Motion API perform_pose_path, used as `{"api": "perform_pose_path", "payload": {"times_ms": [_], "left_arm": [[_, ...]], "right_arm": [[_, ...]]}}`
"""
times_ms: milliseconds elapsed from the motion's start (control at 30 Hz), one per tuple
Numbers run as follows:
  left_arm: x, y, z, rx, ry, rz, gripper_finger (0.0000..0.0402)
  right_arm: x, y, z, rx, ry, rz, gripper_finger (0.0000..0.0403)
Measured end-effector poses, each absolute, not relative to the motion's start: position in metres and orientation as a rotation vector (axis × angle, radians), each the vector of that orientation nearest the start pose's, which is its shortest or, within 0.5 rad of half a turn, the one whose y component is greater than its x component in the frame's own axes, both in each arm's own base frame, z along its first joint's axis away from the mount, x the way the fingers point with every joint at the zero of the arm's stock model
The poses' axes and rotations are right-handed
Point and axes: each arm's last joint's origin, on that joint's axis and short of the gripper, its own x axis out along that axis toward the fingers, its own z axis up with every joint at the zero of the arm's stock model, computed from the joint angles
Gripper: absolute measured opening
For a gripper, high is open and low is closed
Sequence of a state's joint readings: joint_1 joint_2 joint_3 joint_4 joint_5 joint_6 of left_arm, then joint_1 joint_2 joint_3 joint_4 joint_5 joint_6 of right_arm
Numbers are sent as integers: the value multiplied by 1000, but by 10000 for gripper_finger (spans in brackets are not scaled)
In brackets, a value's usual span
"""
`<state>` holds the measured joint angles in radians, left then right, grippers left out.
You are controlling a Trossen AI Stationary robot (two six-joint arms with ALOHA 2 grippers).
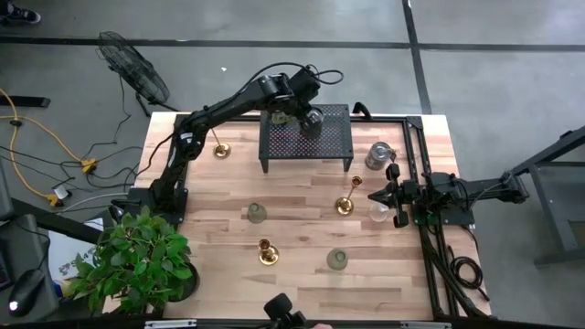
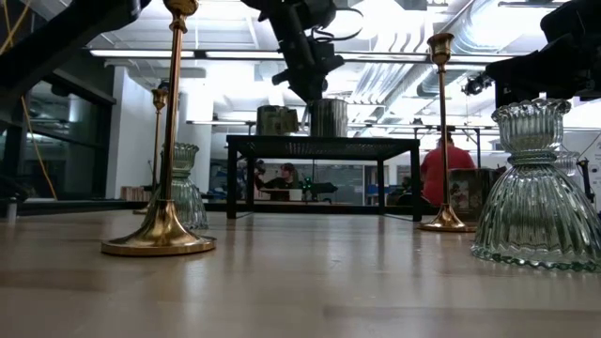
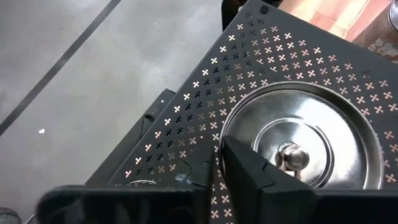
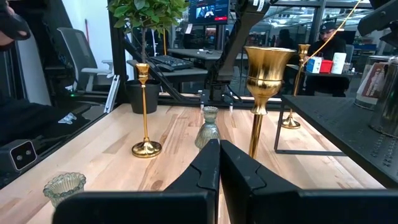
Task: Stock candles on shelf
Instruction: Put the bottom scented candle on the shelf
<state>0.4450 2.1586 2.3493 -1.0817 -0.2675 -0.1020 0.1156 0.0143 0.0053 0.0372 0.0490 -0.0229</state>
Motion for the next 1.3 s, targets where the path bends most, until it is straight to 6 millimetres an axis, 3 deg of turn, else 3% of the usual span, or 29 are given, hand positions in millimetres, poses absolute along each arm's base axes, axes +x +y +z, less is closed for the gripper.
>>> {"api": "perform_pose_path", "payload": {"times_ms": [300,433,800,967,1133,1300], "left_arm": [[402,202,362,-131,872,754,133],[396,196,374,-108,856,766,152],[414,139,390,92,817,591,155],[423,112,389,145,830,414,154],[431,90,376,160,853,258,118],[433,84,355,175,926,230,22]], "right_arm": [[98,10,168,-21,-28,66,3],[98,10,168,-21,-27,66,3],[98,10,168,-21,-27,66,3],[98,10,168,-21,-27,66,3],[98,10,168,-21,-27,66,3],[98,10,168,-21,-27,66,3]]}}
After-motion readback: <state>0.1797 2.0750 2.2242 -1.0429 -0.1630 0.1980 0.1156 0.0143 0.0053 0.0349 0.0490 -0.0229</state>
